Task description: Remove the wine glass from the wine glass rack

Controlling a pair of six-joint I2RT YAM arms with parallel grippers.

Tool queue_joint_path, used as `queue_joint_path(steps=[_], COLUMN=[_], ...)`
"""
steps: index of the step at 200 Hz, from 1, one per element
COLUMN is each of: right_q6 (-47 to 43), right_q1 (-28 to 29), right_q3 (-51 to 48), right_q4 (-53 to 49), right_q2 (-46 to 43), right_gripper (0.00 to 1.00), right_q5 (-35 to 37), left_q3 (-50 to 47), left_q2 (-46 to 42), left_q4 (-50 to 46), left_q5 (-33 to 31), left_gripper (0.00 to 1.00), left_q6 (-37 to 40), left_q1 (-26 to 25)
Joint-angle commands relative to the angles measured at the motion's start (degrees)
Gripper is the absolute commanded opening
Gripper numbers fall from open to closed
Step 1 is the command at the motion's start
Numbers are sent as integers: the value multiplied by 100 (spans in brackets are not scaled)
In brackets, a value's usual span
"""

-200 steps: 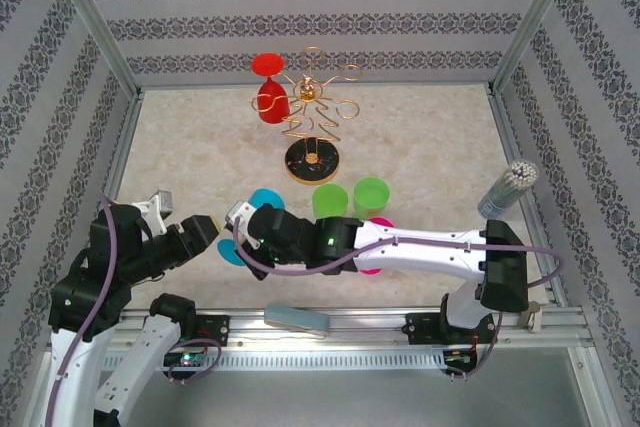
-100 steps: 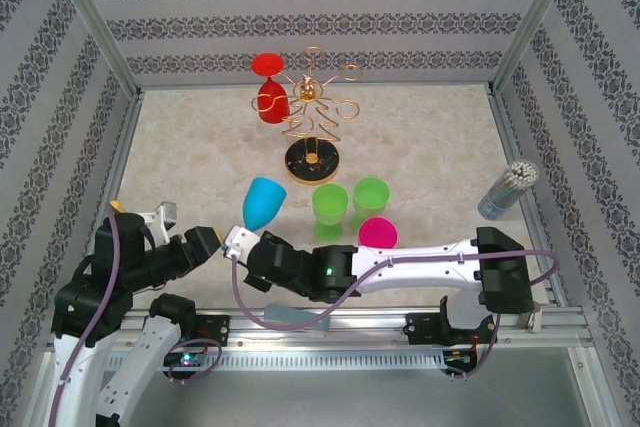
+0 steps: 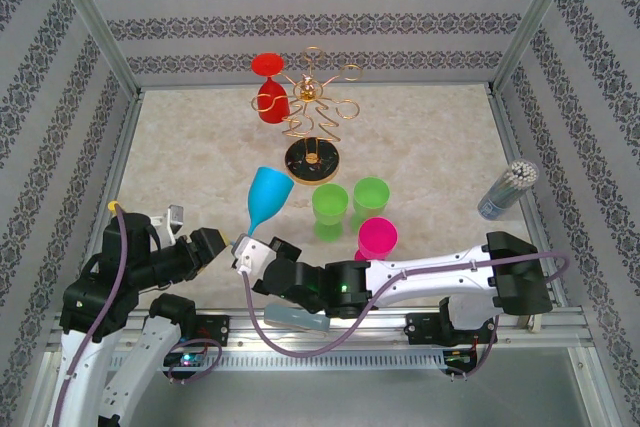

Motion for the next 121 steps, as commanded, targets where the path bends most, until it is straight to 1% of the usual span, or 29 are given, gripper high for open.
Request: queue_joint_path(steps=[1,75,121], right_q6=[-345,-930,-1044], right_q1=[81,266,325], right_q3=[-98,-36,-23], right_q4=[504,1052,1253], right_q2=[-98,169,209], right_gripper=[0,0,0], right_q5=[408,720,771], left_q3=[11,-53,-165], left_q2=[-40,99,151], left_q4=[406,596,807], left_q5=[234,427,448], left_gripper=[60,60,56], left_q6=[-199,-262,-322], left_q1=[61,59,61])
